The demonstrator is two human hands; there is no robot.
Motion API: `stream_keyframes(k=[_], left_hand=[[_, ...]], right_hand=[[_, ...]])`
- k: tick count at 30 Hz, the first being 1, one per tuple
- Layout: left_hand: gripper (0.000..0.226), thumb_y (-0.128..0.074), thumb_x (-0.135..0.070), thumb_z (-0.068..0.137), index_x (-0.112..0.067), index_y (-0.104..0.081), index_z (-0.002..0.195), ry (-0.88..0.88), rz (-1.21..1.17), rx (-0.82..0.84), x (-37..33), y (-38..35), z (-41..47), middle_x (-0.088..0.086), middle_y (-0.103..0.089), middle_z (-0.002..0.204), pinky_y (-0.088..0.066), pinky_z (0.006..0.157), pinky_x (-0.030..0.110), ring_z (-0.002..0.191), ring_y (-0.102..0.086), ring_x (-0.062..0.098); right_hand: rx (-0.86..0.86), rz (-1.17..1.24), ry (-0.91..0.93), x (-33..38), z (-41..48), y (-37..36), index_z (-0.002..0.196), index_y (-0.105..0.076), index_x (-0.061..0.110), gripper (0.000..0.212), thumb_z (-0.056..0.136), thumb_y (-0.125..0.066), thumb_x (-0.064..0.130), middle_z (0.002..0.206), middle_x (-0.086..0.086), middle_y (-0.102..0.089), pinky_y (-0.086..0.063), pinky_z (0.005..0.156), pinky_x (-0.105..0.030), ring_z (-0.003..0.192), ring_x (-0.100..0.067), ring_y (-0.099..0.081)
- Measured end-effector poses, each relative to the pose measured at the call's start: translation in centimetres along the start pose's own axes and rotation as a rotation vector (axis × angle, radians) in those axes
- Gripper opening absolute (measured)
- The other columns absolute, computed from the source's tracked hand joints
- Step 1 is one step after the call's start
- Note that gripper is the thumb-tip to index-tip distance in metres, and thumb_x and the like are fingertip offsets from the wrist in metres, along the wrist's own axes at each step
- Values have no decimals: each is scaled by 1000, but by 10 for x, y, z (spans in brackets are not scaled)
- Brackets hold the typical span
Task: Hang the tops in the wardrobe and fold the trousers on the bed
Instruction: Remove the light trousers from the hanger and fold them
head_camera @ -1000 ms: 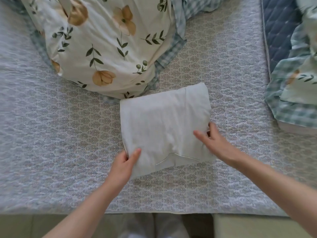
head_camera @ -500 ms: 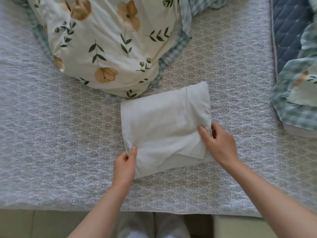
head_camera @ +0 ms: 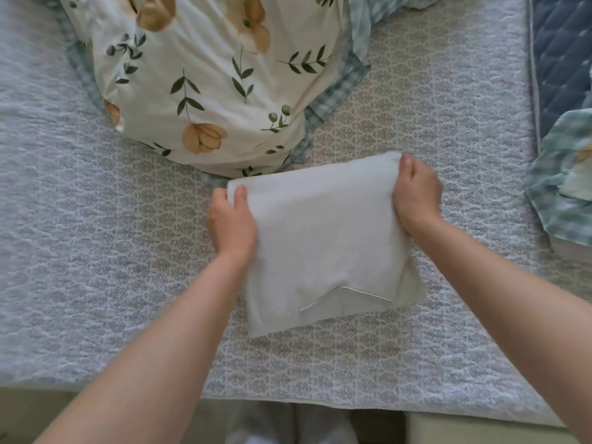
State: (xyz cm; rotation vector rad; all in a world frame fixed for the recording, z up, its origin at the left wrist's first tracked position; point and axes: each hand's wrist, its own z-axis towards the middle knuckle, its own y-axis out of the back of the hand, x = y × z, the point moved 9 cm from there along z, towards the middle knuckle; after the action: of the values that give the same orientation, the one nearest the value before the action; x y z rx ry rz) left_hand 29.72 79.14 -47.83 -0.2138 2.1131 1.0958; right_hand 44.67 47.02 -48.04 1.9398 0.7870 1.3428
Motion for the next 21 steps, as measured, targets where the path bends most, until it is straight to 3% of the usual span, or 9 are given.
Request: stream_keyframes(k=[4, 8, 11, 14, 17, 21], left_hand=[[23, -45, -32, 103, -11, -48, 95, -66, 15, -30, -5, -1, -9, -8, -47, 75, -26, 65, 30, 78, -45, 21], [32, -44, -35, 103, -5, -51, 111, 37, 0, -4, 6, -6, 0, 2, -52, 91, -32, 72, 30, 85, -49, 23], [33, -43, -41, 102, -8, -42, 109, 155, -48, 13, 20, -5, -6, 2, -49, 95, -32, 72, 31, 77, -47, 17], [40, -46, -47, 99, -12, -37, 116, 179, -9, 90, 34, -3, -25, 4, -49, 109, -35, 76, 33, 90, -50, 22], [49, -51, -51, 96, -14, -38, 125, 197, -7, 159, 49, 0, -55, 1, -51, 114, -38, 78, 31, 97, -52, 20], [67, -64, -56, 86, -16, -40, 133, 275, 4, 228, 69, -3, -90, -2, -52, 118, -42, 89, 34, 107, -52, 20]], right_hand=[[29, -50, -58, -19, 1, -8, 82, -54, 12, 39, 105, -31, 34, 77, -4, -52, -28, 66, -31, 78, -24, -48], [-1, -180, 0, -8, -2, -3, 81, -52, 15, 42, 103, -29, 42, 78, -8, -55, -30, 63, -32, 75, -28, -50], [96, -123, -48, -11, -10, -7, 97, -56, 11, 49, 103, -23, 47, 95, -11, -60, -31, 70, -34, 91, -31, -55], [239, -32, -106, -22, -37, -16, 127, -51, 8, 63, 101, -17, 54, 118, -13, -57, -33, 81, -37, 110, -32, -52], [277, 14, -55, -33, -74, -11, 126, -47, 11, 54, 100, -27, 54, 106, -2, -50, -31, 76, -33, 96, -23, -48], [280, -35, 55, -47, -109, -5, 128, -43, 12, 67, 90, -31, 66, 113, 1, -48, -39, 85, -35, 103, -17, -47]])
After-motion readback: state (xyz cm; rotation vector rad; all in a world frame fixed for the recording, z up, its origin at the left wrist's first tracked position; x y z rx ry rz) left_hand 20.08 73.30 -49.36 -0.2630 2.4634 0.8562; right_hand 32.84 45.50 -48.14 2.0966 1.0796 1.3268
